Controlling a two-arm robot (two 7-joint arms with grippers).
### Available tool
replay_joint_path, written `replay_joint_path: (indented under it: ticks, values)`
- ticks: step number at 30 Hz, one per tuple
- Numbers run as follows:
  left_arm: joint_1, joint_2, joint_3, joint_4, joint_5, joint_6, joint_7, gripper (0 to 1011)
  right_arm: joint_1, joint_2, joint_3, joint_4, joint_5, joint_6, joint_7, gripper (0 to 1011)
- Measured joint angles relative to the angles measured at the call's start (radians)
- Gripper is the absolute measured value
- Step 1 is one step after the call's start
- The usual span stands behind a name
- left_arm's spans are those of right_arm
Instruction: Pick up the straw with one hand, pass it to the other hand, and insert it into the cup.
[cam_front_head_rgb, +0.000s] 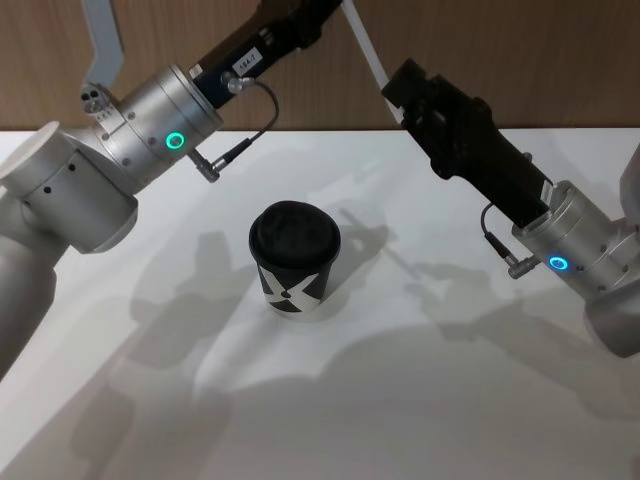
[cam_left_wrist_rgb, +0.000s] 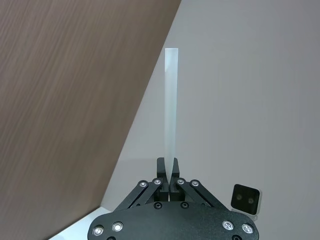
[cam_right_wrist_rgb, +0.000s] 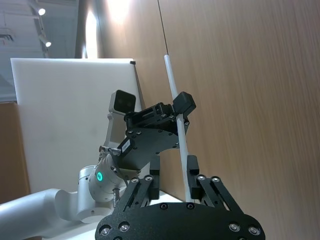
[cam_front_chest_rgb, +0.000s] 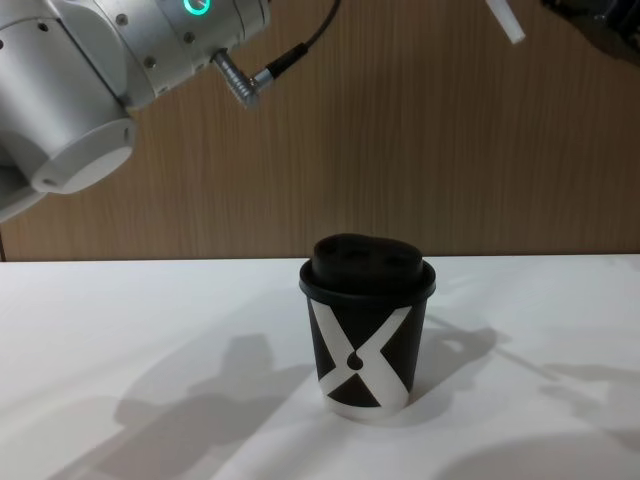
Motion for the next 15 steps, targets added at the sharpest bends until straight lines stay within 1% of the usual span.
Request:
replay_joint_path:
  ticks: [1, 2, 4, 6, 7, 8, 10, 11, 12, 13, 15]
  values:
    - [0.0, 0.001, 0.001, -0.001, 0.001, -0.001, 0.001, 11, 0.0, 0.0, 0.0, 0.0, 0.0, 0.0, 0.0, 338]
    - [0.0, 0.002, 0.001, -0.001, 0.002, -0.002, 0.002, 11, 0.0, 0.0, 0.0, 0.0, 0.0, 0.0, 0.0, 355]
    - [-0.001, 0.006, 0.004, -0.003, 0.006, -0.008, 0.003, 11, 0.0, 0.0, 0.0, 0.0, 0.0, 0.0, 0.0, 439]
    - [-0.001, 0.009, 0.007, -0.004, 0.013, -0.013, 0.005, 11, 0.0, 0.0, 0.0, 0.0, 0.0, 0.0, 0.0, 469]
    - [-0.002, 0.012, 0.009, -0.005, 0.019, -0.018, 0.006, 11, 0.0, 0.0, 0.0, 0.0, 0.0, 0.0, 0.0, 540]
    - [-0.003, 0.015, 0.011, -0.006, 0.023, -0.02, 0.007, 11, 0.0, 0.0, 0.0, 0.0, 0.0, 0.0, 0.0, 555]
    - [-0.004, 0.023, 0.015, -0.008, 0.038, -0.029, 0.01, 10, 0.0, 0.0, 0.0, 0.0, 0.0, 0.0, 0.0, 613]
    - [-0.005, 0.026, 0.017, -0.009, 0.046, -0.034, 0.012, 10, 0.0, 0.0, 0.0, 0.0, 0.0, 0.0, 0.0, 613]
    - [-0.005, 0.029, 0.018, -0.01, 0.049, -0.036, 0.013, 11, 0.0, 0.0, 0.0, 0.0, 0.0, 0.0, 0.0, 671]
    - [-0.005, 0.037, 0.02, -0.012, 0.063, -0.044, 0.017, 11, 0.0, 0.0, 0.0, 0.0, 0.0, 0.0, 0.0, 717]
    - [-0.005, 0.048, 0.023, -0.016, 0.084, -0.056, 0.022, 11, 0.0, 0.0, 0.0, 0.0, 0.0, 0.0, 0.0, 773]
